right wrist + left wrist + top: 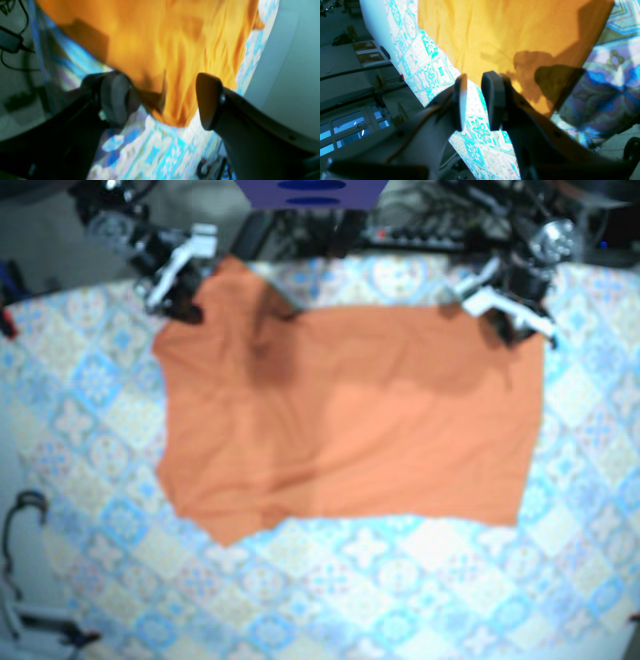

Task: Fold the T-shirt properly
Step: 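Grasp the shoulder corners of the orange shirt with both grippers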

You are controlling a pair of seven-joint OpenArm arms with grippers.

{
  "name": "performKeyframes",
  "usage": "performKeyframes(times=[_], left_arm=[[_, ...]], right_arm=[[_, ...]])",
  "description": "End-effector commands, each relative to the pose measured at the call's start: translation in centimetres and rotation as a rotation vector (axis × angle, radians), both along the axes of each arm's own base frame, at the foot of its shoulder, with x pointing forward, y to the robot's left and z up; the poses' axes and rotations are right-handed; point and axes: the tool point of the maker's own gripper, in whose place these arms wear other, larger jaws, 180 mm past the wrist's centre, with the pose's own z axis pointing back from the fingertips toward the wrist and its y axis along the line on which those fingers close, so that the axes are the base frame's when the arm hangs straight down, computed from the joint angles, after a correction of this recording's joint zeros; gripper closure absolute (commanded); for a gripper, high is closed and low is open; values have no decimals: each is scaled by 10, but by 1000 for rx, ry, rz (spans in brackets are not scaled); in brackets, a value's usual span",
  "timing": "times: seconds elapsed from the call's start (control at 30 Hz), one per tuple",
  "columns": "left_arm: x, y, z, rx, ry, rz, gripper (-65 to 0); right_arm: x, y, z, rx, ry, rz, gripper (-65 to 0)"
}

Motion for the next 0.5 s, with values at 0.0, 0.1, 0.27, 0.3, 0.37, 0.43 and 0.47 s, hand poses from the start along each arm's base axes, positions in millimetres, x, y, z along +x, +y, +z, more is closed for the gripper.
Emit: performKeyframes(times=[0.0, 0.1, 0.27, 0.3, 0.37, 0.43, 0.47], left_arm=[[4, 1, 8, 9, -30, -8, -146], [4, 1, 8, 9, -30, -8, -146], [4, 1, 8, 5, -29, -7, -146], [4, 1, 8, 5, -29, -7, -146], [4, 1, 8, 3, -29, -6, -145], [4, 1, 8, 3, -27, -6, -145], [3, 1, 7, 4, -24, -5, -145]], right_arm=[[1, 4, 6, 12, -11, 20, -409], [2, 14, 10, 33, -22, 25, -409], [6, 17, 13, 44, -36, 16, -409], [6, 18, 13, 45, -35, 13, -409], [7, 18, 13, 45, -37, 13, -400], [6, 19, 12, 50, -34, 8, -352], [6, 19, 12, 49, -33, 6, -308]])
